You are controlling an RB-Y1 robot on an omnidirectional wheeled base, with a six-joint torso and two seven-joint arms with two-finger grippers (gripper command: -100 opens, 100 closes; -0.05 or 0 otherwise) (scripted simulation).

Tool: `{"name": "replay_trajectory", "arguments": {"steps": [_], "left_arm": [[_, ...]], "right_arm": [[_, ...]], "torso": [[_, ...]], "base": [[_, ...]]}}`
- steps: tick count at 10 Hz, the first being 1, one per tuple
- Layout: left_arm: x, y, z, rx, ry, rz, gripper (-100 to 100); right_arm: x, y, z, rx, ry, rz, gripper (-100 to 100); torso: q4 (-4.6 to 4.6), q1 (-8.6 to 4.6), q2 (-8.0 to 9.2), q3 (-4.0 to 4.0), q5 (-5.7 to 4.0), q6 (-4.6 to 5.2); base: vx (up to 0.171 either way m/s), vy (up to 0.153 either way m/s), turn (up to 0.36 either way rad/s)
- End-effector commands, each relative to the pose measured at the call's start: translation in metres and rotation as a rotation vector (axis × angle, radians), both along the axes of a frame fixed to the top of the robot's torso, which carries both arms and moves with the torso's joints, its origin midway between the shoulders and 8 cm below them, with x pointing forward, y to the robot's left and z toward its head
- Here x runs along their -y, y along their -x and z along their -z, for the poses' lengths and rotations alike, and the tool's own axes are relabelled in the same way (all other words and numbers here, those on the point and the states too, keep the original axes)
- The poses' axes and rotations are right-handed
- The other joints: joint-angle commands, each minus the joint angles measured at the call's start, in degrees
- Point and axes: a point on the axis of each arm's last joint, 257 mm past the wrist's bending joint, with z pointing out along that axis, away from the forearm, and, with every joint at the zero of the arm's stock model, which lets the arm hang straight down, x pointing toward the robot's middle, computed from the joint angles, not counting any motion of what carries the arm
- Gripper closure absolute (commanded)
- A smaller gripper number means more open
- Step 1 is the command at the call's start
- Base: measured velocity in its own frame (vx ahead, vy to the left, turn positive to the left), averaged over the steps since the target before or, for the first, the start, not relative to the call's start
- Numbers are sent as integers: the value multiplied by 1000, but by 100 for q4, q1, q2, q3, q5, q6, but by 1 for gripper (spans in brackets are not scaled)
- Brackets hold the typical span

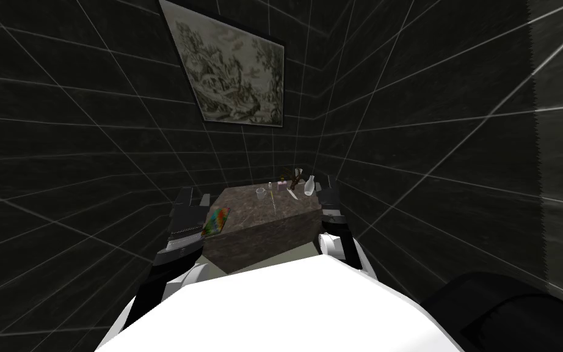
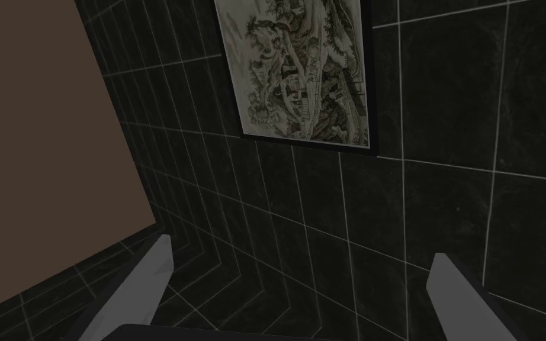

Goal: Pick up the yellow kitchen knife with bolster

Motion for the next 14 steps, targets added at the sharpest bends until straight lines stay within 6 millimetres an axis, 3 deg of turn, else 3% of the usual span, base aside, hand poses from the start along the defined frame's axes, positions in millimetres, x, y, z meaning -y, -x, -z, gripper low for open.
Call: {"name": "replay_trajectory", "arguments": {"steps": [1,14], "left_arm": [[0,0,0,0,0,0,0],[0,0,0,0,0,0,0]], "right_arm": [[-1,-1,3,-15,32,-7,-100],[12,-7,62,-235,316,-60,-100]], "torso": [[0,0,0,0,0,0],[6,-2,25,14,0,-1]], "base": [[-23,-4,59],[-68,-2,111]]}}
